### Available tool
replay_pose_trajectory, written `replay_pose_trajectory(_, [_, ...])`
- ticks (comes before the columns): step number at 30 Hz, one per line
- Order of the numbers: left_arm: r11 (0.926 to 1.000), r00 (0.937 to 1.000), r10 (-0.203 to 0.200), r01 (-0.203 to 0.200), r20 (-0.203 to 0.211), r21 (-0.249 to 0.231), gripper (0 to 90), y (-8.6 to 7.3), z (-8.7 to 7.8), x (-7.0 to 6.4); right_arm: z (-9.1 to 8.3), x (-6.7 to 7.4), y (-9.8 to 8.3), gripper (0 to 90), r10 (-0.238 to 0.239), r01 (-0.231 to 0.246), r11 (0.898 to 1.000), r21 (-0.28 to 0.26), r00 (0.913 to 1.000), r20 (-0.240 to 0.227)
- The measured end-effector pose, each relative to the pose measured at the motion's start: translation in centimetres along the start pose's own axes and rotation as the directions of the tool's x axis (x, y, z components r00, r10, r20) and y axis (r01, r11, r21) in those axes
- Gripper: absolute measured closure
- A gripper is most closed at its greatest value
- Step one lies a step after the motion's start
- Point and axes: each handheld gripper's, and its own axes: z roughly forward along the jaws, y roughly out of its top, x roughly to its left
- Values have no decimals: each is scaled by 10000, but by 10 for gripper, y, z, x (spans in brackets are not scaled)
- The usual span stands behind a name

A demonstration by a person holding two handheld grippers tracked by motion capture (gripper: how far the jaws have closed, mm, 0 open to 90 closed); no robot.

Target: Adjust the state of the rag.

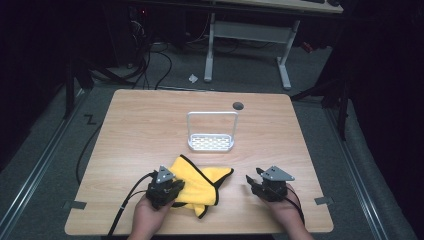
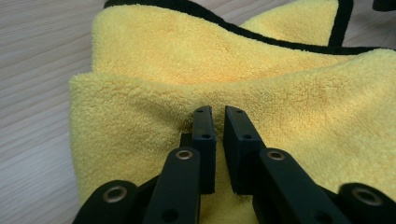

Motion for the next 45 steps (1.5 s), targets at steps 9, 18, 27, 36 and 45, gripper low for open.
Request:
replay_pose_trajectory(9, [9999, 9996, 39, -42, 273, 93, 775, 15, 15, -13, 0, -1, 0, 501, 7, -8, 10000, -56, 10000, -32])
replay_pose_trajectory(18, [9962, 9891, -52, 179, 1470, -855, 557, 29, -8, -30, 0, -2, 0, 501, 65, -65, 10000, -27, 10000, 7])
replay_pose_trajectory(27, [9917, 9685, 1268, -1279, 2145, -85, 386, 23, 13, -71, -1, -2, -1, 501, 34, -34, 10000, -39, 10000, 27])
replay_pose_trajectory(36, [9916, 9806, 1280, -1241, 1485, -350, 780, 24, 5, -67, -1, -2, -1, 502, 19, -19, 10000, -23, 10000, 10])
replay_pose_trajectory(45, [9838, 9898, 343, -90, 1386, -1790, 778, 32, -46, -35, 0, -1, -1, 503, -13, 13, 10000, 22, 10000, -16])
